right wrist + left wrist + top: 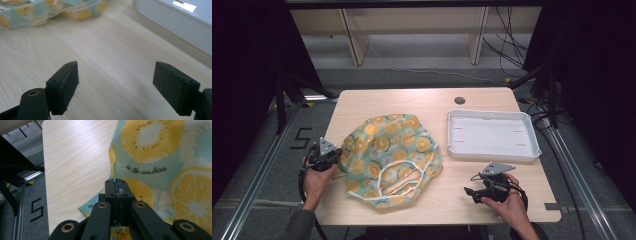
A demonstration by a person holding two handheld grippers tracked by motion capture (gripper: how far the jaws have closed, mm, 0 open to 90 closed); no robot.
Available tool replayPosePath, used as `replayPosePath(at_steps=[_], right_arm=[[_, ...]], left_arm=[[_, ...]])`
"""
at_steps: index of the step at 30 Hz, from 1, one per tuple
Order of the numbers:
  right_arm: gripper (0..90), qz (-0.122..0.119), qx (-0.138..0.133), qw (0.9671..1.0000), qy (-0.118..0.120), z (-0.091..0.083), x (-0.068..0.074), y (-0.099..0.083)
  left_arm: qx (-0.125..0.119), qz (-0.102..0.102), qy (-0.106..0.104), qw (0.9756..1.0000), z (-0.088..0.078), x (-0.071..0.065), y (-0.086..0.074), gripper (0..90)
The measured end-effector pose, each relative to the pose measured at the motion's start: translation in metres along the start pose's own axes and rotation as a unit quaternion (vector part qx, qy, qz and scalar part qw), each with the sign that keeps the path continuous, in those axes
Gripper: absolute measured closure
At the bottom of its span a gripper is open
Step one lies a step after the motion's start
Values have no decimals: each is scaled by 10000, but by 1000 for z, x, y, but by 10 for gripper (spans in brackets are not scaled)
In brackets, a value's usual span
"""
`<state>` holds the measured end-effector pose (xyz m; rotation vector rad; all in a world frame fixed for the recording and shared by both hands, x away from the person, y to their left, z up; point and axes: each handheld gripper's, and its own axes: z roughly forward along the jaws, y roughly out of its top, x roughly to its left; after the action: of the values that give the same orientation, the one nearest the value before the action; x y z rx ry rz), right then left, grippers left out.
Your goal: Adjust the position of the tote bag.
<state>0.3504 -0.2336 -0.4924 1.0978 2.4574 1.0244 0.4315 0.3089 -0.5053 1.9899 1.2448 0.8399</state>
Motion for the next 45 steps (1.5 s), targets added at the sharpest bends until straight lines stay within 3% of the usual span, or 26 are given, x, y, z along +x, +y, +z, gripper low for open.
replayPosePath(at_steps=[5, 6, 9, 10, 14, 16, 17, 18, 19, 21, 23, 25, 27, 28, 30, 31, 32, 34, 35, 36, 37, 39, 40, 41, 44, 45], right_arm=[[224, -69, -88, 9999, 107, 4, 3, 5], [226, -101, -257, 9995, 166, 7, 4, 9], [227, -201, -206, 9993, 252, 9, 6, 16], [230, -257, -243, 9990, 280, 13, 9, 25], [236, -458, -388, 9978, 272, 20, 12, 42], [235, -445, -447, 9976, 291, 26, 14, 54], [235, -457, -535, 9971, 297, 31, 14, 66], [235, -457, -535, 9971, 297, 31, 14, 66], [235, -470, -588, 9967, 310, 37, 16, 75], [239, -468, -536, 9969, 333, 40, 16, 79], [243, -511, -538, 9967, 339, 51, 16, 92], [254, -488, -474, 9972, 326, 57, 16, 101], [253, -476, -496, 9973, 258, 62, 16, 105], [253, -521, -523, 9971, 181, 71, 14, 114], [256, -518, -464, 9974, 180, 75, 13, 119], [260, -392, -362, 9985, 136, 80, 13, 124], [264, -263, -232, 9994, 4, 90, 13, 131], [262, -235, -163, 9996, -67, 96, 12, 134], [261, -247, -172, 9995, -77, 103, 12, 136], [269, -241, -127, 9996, -106, 109, 12, 138], [318, -189, -34, 9998, -80, 114, 12, 139], [489, -186, 238, 9995, -83, 124, 11, 140], [671, -439, 437, 9981, -31, 127, 12, 138], [671, -439, 437, 9981, -31, 127, 12, 138], [846, -1050, 534, 9930, -55, 124, 18, 134], [875, -1072, 487, 9930, -56, 122, 22, 132]], left_arm=[[-128, -435, -79, 9989, -14, 13, 5, 714], [-219, -579, -55, 9981, -21, 15, 6, 636], [-478, -957, -228, 9940, -46, 13, 11, 549], [-534, -1043, -320, 9926, -63, 6, 13, 494], [-667, -1209, -638, 9884, -81, -14, 12, 415], [-707, -1276, -720, 9867, -90, -34, 6, 347], [-586, -1343, -982, 9843, -96, -53, -5, 301], [-586, -1343, -982, 9843, -96, -53, -5, 293], [-264, -1165, -1079, 9870, -98, -69, -14, 264], [-129, -1096, -1088, 9879, -98, -75, -18, 246], [128, -918, -1016, 9905, -98, -81, -25, 256], [251, -851, -1036, 9907, -95, -80, -30, 298], [219, -951, -1215, 9878, -88, -80, -34, 332], [379, -657, -1325, 9883, -87, -77, -35, 476], [354, -564, -1360, 9885, -82, -79, -38, 522], [448, -290, -1363, 9892, -81, -78, -38, 603], [424, -228, -1445, 9883, -77, -76, -39, 680], [494, -127, -1499, 9874, -77, -73, -39, 710], [316, -306, -1457, 9884, -74, -76, -40, 754], [528, -6, -1479, 9876, -76, -71, -39, 786], [318, -155, -1436, 9890, -74, -73, -41, 815], [354, -43, -1415, 9893, -74, -68, -40, 852], [448, 63, -1336, 9900, -75, -62, -40, 873], [448, 63, -1336, 9900, -75, -62, -40, 881], [410, 33, -1205, 9919, -74, -56, -38, 888], [458, 77, -1202, 9917, -73, -52, -37, 891]])
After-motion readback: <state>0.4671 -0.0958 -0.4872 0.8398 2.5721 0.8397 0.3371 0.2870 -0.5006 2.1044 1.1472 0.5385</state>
